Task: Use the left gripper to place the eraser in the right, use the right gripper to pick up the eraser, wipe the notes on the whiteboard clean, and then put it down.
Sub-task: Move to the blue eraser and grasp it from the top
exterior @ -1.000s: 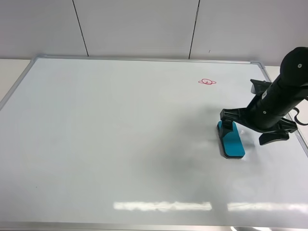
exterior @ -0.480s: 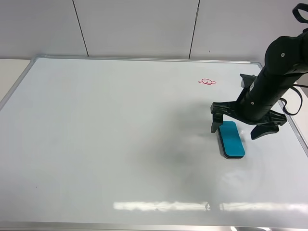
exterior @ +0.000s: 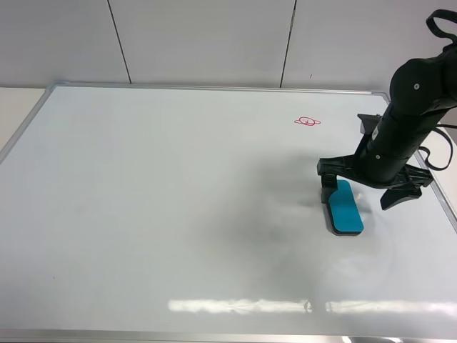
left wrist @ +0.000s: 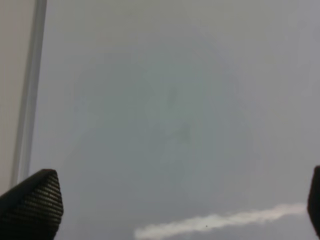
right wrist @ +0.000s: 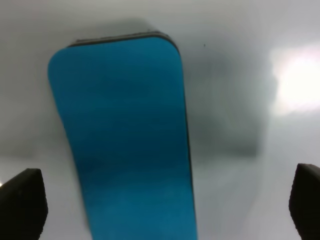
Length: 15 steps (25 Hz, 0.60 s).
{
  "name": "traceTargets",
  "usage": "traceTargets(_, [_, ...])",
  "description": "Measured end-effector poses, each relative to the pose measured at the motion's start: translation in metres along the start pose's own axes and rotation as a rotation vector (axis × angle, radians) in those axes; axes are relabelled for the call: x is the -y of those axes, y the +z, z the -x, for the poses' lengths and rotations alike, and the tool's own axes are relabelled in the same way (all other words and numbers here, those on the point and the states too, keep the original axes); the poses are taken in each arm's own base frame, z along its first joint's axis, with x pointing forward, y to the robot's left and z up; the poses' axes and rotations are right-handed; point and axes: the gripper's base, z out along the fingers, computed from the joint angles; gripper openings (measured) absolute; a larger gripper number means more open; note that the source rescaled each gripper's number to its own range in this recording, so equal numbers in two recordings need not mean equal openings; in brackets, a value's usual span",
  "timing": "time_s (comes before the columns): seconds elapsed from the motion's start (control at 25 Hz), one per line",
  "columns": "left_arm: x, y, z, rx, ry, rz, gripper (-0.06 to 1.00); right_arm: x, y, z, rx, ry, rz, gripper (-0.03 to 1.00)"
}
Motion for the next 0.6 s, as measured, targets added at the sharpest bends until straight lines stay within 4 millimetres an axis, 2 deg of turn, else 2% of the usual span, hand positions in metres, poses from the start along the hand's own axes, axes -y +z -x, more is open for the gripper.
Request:
traceTargets(0.32, [0.0, 0.0, 0.0, 0.0, 0.0, 0.0, 1.0, -0.009, 0.021, 0.001, -0.007, -0.063, -0.022, 0.94])
traceTargets(0.6, [0.0, 0.0, 0.0, 0.0, 0.0, 0.0, 1.0, -0.011, 0.022, 0.004, 0.021, -0.064, -0.009, 0.94])
